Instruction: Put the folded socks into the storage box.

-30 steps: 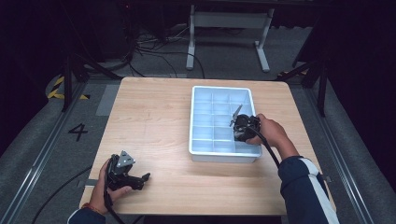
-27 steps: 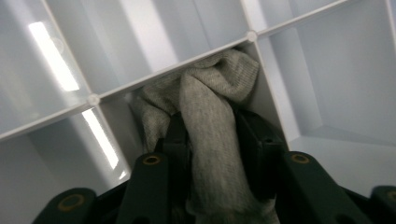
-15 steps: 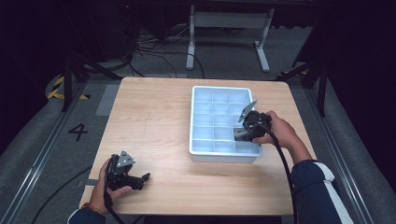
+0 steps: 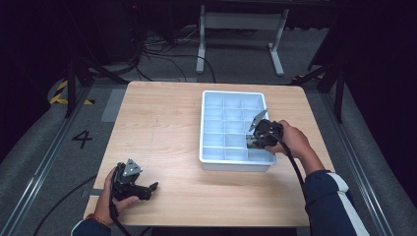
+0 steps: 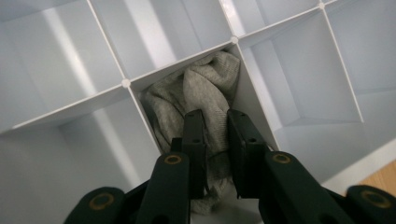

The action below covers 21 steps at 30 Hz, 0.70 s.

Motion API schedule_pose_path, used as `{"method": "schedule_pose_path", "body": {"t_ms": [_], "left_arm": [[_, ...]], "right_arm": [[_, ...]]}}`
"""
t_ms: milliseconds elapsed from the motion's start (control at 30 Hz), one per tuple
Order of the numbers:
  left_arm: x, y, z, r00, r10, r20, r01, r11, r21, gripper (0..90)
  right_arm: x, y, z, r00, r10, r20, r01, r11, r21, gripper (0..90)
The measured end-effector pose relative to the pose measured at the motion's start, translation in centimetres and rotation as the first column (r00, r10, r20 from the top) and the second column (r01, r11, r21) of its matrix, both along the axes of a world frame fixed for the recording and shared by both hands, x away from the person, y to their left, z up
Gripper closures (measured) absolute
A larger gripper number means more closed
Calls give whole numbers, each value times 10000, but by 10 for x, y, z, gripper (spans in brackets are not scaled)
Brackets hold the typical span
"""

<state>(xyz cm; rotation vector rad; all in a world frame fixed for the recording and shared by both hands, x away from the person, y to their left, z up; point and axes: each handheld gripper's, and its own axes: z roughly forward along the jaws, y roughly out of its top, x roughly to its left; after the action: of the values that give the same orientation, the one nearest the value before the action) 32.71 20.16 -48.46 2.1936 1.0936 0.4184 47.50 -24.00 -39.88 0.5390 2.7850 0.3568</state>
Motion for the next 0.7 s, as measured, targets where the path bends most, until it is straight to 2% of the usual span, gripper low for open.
{"method": "schedule_pose_path", "body": {"t_ms": [133,300,467,700], "left_arm": [[0,0,0,10000,6,4,-7,10000,29,26],[0,0,0,10000,-19,8,19,10000,17,26],[0,0,0,10000,2,0,-2,10000,-3,26],[0,0,0,10000,-15,0,15,10000,15,26]], "right_arm": [[2,1,-3,9999,-113,-81,112,9999,-11,789],[2,4,-6,10000,-56,-11,56,9996,-269,790],[0,4,-11,9999,-141,41,141,9998,-139,788],[-3,1,-9,9998,-179,69,178,9998,69,761]]}}
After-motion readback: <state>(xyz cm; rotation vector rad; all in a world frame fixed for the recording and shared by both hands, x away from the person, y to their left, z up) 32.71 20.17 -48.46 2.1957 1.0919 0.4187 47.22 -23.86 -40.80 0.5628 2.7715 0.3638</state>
